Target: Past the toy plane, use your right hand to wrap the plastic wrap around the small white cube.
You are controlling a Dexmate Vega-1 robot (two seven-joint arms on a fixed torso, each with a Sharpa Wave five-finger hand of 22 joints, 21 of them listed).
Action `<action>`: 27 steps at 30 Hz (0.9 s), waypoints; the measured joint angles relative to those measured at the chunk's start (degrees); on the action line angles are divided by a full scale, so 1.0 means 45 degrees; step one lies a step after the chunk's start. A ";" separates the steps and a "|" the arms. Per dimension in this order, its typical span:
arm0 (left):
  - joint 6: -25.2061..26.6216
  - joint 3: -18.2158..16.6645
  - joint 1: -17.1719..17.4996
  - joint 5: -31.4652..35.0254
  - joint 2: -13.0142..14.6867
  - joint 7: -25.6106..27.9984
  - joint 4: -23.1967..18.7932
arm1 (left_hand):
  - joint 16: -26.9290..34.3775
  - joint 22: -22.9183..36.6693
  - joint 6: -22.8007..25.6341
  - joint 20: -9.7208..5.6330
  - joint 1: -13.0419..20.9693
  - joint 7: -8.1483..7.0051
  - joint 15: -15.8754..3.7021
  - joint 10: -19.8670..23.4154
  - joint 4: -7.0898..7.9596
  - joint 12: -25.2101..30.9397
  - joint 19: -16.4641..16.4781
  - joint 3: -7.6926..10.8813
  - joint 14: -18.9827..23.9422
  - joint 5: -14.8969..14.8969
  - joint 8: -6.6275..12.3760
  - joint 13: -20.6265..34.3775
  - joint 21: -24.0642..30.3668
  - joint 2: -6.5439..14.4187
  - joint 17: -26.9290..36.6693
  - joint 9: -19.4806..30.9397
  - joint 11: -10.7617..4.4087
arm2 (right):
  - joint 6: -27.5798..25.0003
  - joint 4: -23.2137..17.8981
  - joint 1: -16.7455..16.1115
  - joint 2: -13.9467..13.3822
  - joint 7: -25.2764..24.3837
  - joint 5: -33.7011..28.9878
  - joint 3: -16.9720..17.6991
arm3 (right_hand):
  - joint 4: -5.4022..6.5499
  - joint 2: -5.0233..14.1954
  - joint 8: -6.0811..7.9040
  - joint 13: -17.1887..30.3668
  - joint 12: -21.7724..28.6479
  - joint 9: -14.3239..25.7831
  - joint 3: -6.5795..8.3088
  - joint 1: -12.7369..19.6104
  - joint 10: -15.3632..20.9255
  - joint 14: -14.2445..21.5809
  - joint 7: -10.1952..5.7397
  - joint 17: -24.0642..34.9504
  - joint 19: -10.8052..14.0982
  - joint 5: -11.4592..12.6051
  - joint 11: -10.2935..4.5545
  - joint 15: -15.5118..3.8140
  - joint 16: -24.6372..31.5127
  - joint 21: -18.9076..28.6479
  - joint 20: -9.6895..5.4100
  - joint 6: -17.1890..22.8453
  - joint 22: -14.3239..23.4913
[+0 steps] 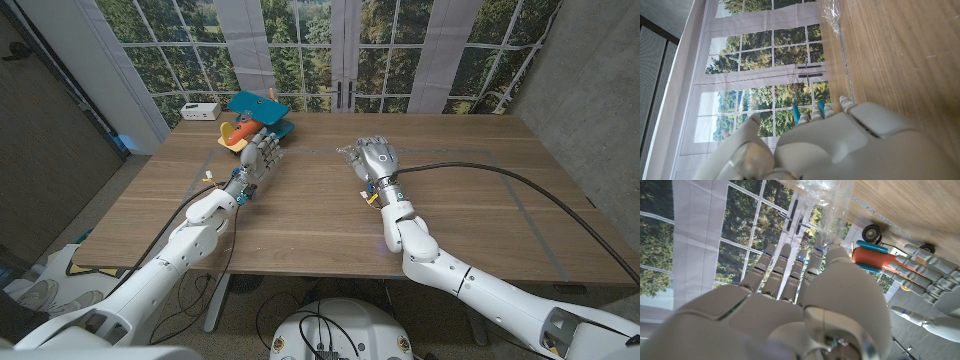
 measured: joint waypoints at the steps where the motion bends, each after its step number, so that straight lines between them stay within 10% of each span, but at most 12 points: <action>1: 0.0000 0.0008 -0.0011 0.0007 -0.0006 -0.0007 0.0009 | 0.0000 0.0000 0.0000 0.0000 0.0000 0.0000 0.0000 0.0000 0.0000 0.0000 0.0000 0.0000 0.0000 0.0000 0.0000 0.0000 0.0000 0.0000 0.0000 0.0000 0.0000 | -0.0083 0.0067 0.0042 0.0024 -0.0018 0.0019 0.0022 | 0.0003 0.0000 0.0006 0.0000 0.0000 0.0000 0.0002 0.0000 0.0000 0.0000 0.0000 0.0000 0.0000 0.0000 0.0000 0.0000 0.0000 0.0000 0.0000 0.0000 0.0000; 21: 0.0009 0.0113 -0.0243 0.0143 -0.0134 0.0018 0.0121 | 0.0000 0.0000 0.0000 0.0001 0.0000 0.0000 0.0000 0.0000 -0.0053 0.0000 0.0001 -0.0052 0.0000 0.0000 0.0000 0.0000 0.0000 0.0000 0.0000 0.0000 -0.0001 | -0.1297 0.1469 0.0980 0.0105 0.0400 0.0227 -0.0508 | -0.0033 -0.0122 0.0050 0.0061 -0.0061 -0.0009 0.0184 0.0117 0.0069 0.0115 -0.0072 -0.0081 0.0002 -0.0157 -0.0070 -0.0022 -0.0160 0.0000 0.0003 -0.0078 0.0002; 27: 0.0009 0.0153 -0.0353 0.0170 -0.0183 0.0029 0.0189 | 0.0000 0.0000 0.0000 0.0001 0.0000 0.0000 0.0000 -0.0001 -0.0052 0.0000 0.0001 -0.0052 0.0000 0.0000 0.0000 0.0000 0.0000 0.0000 0.0000 0.0000 -0.0001 | -0.1728 0.1761 0.1225 0.0081 0.0851 -0.0031 -0.0811 | -0.0296 -0.0608 -0.0340 0.0061 -0.0365 0.0029 0.0487 0.0603 -0.0212 0.0153 -0.0691 -0.0252 0.0040 -0.0319 -0.0182 0.0014 -0.0469 -0.0001 0.0052 -0.1289 -0.0065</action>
